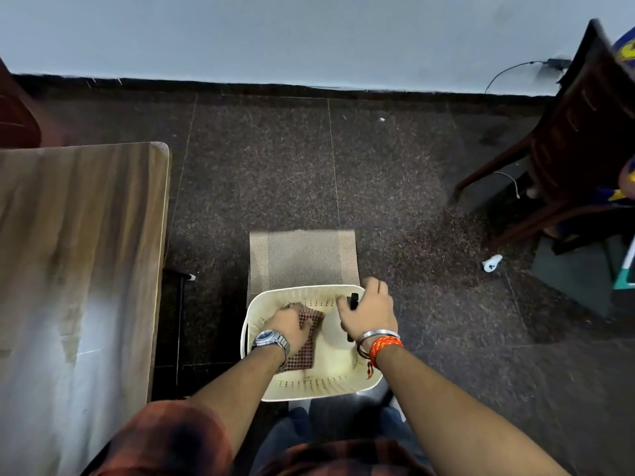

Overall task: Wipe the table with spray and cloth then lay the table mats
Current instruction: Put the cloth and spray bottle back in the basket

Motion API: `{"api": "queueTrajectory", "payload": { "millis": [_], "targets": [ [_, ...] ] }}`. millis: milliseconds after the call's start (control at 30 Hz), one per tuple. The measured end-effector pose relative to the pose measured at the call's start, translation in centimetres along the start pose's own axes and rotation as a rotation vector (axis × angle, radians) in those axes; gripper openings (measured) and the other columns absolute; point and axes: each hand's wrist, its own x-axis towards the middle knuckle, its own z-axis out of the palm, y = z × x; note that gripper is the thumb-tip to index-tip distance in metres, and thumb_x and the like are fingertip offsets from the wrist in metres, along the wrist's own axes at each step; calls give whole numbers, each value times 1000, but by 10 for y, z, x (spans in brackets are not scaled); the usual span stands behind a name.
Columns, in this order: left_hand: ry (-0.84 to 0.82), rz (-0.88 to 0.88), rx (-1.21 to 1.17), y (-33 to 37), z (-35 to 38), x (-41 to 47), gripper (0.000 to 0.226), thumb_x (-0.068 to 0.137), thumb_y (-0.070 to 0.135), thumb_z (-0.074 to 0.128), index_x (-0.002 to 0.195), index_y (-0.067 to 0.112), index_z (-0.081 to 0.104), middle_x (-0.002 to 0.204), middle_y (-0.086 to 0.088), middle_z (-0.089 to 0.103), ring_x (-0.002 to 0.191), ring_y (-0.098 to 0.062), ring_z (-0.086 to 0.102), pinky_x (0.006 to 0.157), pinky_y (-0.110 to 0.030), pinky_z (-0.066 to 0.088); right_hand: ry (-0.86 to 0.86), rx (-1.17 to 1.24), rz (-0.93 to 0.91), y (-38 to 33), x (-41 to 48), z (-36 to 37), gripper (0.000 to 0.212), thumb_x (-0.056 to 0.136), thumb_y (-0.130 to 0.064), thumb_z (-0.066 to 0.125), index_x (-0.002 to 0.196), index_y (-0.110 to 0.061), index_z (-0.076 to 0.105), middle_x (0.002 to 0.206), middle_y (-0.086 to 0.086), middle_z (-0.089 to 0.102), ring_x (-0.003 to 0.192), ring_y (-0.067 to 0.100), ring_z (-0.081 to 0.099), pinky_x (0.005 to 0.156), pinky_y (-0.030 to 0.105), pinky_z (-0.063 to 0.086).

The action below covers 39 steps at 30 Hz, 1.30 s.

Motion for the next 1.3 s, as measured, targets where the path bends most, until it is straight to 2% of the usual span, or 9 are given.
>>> {"api": "queueTrajectory", "payload": {
  "millis": [167, 300, 500, 633, 700, 800, 967, 1300],
  "targets": [
    [117, 32, -45, 29, -11, 1, 54, 95, 40, 45, 145, 24, 37, 125, -6, 63, 111, -25, 60, 91, -35, 50, -86, -60, -93, 4, 29, -13, 44, 90, -45, 53, 123, -16, 49, 128, 7, 46, 116, 31, 46, 91, 45, 48],
    [175, -11, -65, 54, -14, 13, 58, 96, 43, 43, 148, 22, 32, 147, -5, 45, 130, -23, 47, 105, -34, 41, -107, -25, -213, 2, 57, -30, 43, 92, -44, 52, 124, -15, 49, 130, 7, 45, 118, 31, 45, 92, 45, 47],
    [207, -156, -161, 104, 3, 11, 65, 97, 39, 42, 153, 16, 20, 159, -5, 24, 144, -20, 26, 116, -35, 25, -204, -41, -393, 37, 101, -56, 40, 92, -41, 54, 120, -12, 54, 132, 11, 43, 116, 36, 44, 95, 46, 45],
    [274, -265, -251, 138, 15, -3, 53, 102, 30, 35, 151, 15, 25, 154, -9, 34, 140, -24, 35, 113, -33, 29, -241, -88, -470, 60, 123, -77, 38, 92, -39, 55, 116, -10, 55, 132, 12, 43, 116, 39, 44, 93, 47, 47],
    [310, -294, -287, 150, 18, -9, 51, 103, 29, 32, 151, 13, 27, 156, -8, 31, 140, -23, 34, 114, -32, 28, -259, -95, -479, 66, 132, -85, 39, 91, -39, 56, 117, -10, 56, 133, 12, 43, 117, 39, 43, 94, 47, 47],
    [299, -306, -314, 155, 20, -14, 52, 102, 32, 32, 151, 15, 25, 157, -5, 28, 133, -27, 45, 112, -33, 30, -282, -60, -510, 64, 144, -91, 36, 91, -37, 57, 115, -10, 58, 132, 11, 44, 117, 39, 43, 96, 47, 46],
    [303, -339, -320, 148, 8, -20, 56, 103, 36, 33, 153, 15, 21, 158, -6, 25, 144, -21, 26, 114, -29, 21, -332, -127, -545, 53, 151, -93, 31, 92, -37, 56, 110, -12, 59, 130, 8, 46, 117, 36, 43, 97, 48, 45],
    [249, -458, -346, 137, -7, 9, 63, 101, 45, 31, 155, 23, 9, 162, 1, 13, 144, -25, 27, 117, -44, 23, -475, -306, -698, 0, 183, -63, 38, 90, -36, 57, 118, -10, 57, 132, 13, 46, 118, 40, 46, 100, 47, 42]
  ]
}}
